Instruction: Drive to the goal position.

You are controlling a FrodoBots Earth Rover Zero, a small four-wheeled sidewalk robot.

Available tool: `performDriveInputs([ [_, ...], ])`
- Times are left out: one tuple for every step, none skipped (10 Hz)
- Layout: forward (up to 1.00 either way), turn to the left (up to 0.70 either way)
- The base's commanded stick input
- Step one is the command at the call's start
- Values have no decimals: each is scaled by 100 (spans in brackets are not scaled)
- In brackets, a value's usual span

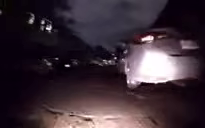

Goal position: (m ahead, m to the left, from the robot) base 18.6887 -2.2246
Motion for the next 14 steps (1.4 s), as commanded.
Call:
performDriveInputs([
  [50, 0],
  [50, 0],
  [50, 0],
  [50, 0],
  [50, 0],
  [50, -4],
  [50, -18],
  [50, -27],
  [50, -27],
  [50, -11],
  [50, 0],
  [50, 0],
  [50, 0],
  [50, 0],
])
